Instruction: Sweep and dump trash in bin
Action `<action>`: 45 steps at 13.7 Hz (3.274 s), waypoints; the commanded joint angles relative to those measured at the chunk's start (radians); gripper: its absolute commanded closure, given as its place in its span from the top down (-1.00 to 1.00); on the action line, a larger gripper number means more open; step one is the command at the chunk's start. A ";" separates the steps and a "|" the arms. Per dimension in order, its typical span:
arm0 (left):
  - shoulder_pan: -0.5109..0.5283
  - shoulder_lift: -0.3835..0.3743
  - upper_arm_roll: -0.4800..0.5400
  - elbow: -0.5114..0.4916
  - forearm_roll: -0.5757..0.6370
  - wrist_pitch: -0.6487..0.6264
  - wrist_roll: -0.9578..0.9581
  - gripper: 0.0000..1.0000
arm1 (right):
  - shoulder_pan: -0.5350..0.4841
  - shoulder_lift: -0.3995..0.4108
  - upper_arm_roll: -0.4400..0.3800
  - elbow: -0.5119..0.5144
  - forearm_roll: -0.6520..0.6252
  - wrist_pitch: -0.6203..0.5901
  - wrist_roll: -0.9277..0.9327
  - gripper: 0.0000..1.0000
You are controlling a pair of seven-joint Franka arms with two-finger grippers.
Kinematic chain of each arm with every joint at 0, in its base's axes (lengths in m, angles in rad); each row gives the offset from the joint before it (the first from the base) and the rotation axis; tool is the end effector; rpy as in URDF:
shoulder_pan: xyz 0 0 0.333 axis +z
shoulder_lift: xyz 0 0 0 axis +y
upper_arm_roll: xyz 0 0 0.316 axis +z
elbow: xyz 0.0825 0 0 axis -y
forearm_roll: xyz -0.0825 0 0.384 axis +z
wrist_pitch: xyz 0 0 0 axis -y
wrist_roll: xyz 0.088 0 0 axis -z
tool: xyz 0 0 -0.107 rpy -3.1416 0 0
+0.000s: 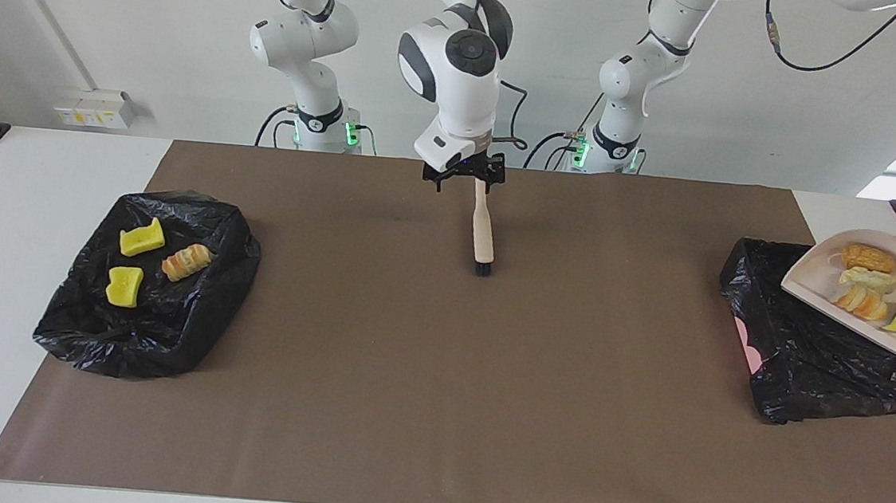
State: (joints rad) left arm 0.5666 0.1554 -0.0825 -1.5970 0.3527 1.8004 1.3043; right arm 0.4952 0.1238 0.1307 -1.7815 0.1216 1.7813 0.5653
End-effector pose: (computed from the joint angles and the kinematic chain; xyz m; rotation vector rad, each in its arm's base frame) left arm 0.5309 0.3158 0.5466 -2.5960 1.2404 0.3326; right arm 0.4695 0.3488 0.4726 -3.0879 -0.0430 0.2735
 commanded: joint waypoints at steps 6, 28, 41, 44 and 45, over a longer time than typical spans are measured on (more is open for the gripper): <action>-0.111 -0.062 -0.002 -0.115 0.334 0.025 0.039 -1.00 | -0.231 0.005 0.009 0.181 -0.100 -0.177 -0.332 1.00; -0.333 -0.121 -0.036 0.066 0.304 -0.277 0.138 -1.00 | -0.550 -0.150 -0.132 0.232 -0.134 -0.266 -0.660 1.00; -0.621 -0.244 -0.042 -0.181 -0.314 -0.233 -0.900 -1.00 | -0.538 -0.161 -0.128 0.220 -0.137 -0.275 -0.659 1.00; -0.698 -0.229 -0.042 -0.227 -0.372 -0.155 -0.996 -1.00 | -0.538 -0.161 -0.128 0.220 -0.137 -0.275 -0.659 1.00; -0.709 -0.228 -0.043 -0.253 -0.398 -0.109 -1.040 -1.00 | -0.538 -0.161 -0.128 0.220 -0.137 -0.273 -0.659 1.00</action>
State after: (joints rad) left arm -0.1112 -0.0506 -0.1472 -1.7865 0.0006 1.6123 0.3224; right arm -0.0427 -0.0197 0.0026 -1.5456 -0.0197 1.5184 -0.0905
